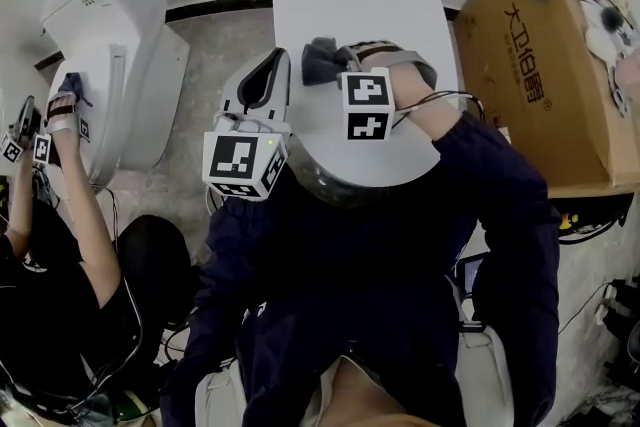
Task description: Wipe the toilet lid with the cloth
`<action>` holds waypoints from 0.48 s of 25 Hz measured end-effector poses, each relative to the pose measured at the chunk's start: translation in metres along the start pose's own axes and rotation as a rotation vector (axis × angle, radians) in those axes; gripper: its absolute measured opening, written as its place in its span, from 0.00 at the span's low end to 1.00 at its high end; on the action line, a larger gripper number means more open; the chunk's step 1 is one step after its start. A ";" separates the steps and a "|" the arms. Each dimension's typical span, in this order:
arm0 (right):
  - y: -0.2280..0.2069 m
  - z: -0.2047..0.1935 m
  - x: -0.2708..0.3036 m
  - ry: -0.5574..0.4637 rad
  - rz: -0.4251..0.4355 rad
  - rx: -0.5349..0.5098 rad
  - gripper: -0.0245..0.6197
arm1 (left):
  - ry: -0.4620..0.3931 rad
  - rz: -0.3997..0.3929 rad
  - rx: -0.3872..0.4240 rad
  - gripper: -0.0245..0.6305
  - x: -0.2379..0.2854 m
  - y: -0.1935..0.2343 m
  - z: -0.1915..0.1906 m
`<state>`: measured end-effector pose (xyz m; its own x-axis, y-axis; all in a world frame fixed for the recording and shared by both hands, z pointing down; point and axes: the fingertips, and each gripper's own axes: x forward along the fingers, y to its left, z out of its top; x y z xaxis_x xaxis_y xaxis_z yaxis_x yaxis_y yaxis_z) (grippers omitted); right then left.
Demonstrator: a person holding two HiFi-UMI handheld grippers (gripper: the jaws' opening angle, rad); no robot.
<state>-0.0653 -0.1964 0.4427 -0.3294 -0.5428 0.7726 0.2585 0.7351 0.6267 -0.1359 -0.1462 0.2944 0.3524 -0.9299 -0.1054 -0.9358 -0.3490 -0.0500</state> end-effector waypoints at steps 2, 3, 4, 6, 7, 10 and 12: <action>0.010 0.003 -0.008 -0.001 0.003 0.005 0.16 | 0.000 0.000 -0.004 0.06 -0.002 0.000 -0.001; 0.015 0.004 -0.011 -0.002 0.005 0.007 0.16 | 0.001 0.001 -0.006 0.06 -0.003 0.000 -0.002; 0.020 0.006 -0.015 -0.003 0.006 0.008 0.16 | 0.001 0.002 -0.007 0.06 -0.004 0.000 -0.003; 0.031 0.008 -0.023 -0.004 0.012 0.006 0.16 | 0.003 0.004 -0.010 0.06 -0.006 0.000 -0.004; 0.036 0.009 -0.026 -0.005 0.016 0.005 0.16 | 0.003 0.006 -0.011 0.06 -0.007 0.000 -0.005; 0.052 0.012 -0.037 -0.007 0.031 -0.003 0.16 | 0.002 0.012 -0.010 0.06 -0.009 0.001 -0.006; 0.062 0.015 -0.043 -0.011 0.044 -0.012 0.16 | 0.001 0.016 -0.009 0.06 -0.010 0.002 -0.006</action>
<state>-0.0487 -0.1211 0.4467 -0.3273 -0.5054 0.7984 0.2836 0.7534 0.5932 -0.1415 -0.1381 0.3019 0.3377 -0.9354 -0.1050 -0.9412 -0.3354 -0.0393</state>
